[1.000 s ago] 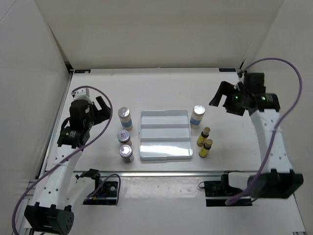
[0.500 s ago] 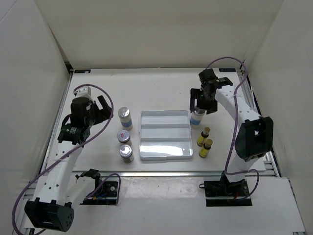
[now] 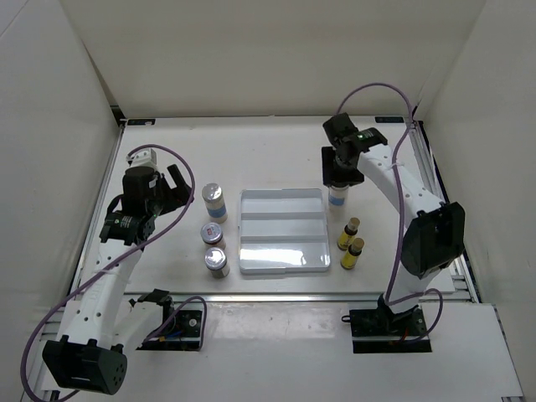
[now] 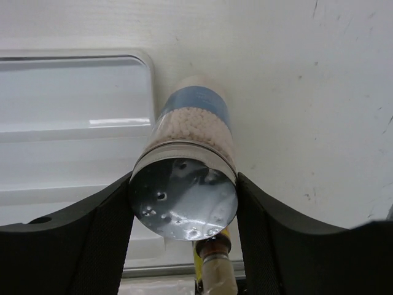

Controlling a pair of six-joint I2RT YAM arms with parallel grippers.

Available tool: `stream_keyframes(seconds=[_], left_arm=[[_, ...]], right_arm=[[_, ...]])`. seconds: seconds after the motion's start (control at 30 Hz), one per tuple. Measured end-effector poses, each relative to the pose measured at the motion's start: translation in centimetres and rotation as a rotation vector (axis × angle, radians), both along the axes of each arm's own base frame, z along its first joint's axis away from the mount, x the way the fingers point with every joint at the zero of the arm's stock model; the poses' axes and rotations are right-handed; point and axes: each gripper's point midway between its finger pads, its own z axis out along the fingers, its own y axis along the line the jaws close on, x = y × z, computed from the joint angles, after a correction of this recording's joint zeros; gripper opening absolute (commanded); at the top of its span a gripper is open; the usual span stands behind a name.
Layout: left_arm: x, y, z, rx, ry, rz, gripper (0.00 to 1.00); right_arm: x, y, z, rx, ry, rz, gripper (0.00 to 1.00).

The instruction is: Organize the condiment bottles

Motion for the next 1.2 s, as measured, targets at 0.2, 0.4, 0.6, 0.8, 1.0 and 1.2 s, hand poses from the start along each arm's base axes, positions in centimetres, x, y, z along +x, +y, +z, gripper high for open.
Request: stream_keyframes(seconds=[0.2, 0.4, 0.6, 0.8, 1.0, 1.2], left_arm=[[0.0, 0.1, -0.2, 0.004, 0.006, 0.004, 1.0], [0.3, 0.1, -0.9, 0.007, 0.034, 0.004, 1.0], [0.3, 0.0, -0.9, 0.008, 0.035, 0.004, 1.0], [0.5, 0.0, -1.0, 0.009, 0.043, 0.004, 1.0], [0.3, 0.1, -1.3, 0.011, 0.057, 0.004, 1.0], [0.3, 0.0, -1.4, 0.008, 0.062, 0.006, 1.0]], right_arm=[[0.9, 5.1, 6.7, 0.005, -0.199, 0.109, 0.15], [0.7, 7.6, 7.5, 0.039, -0.223, 0.151, 0.13], [-0.3, 7.9, 2.7, 0.022, -0.093, 0.148, 0.12], [-1.0, 8.5, 0.4, 0.032, -0.045, 0.153, 0.13], [-0.5, 9.3, -0.9, 0.052, -0.044, 0.152, 0.41], [-0.2, 9.8, -1.0, 0.077, -0.05, 0.133, 1.0]])
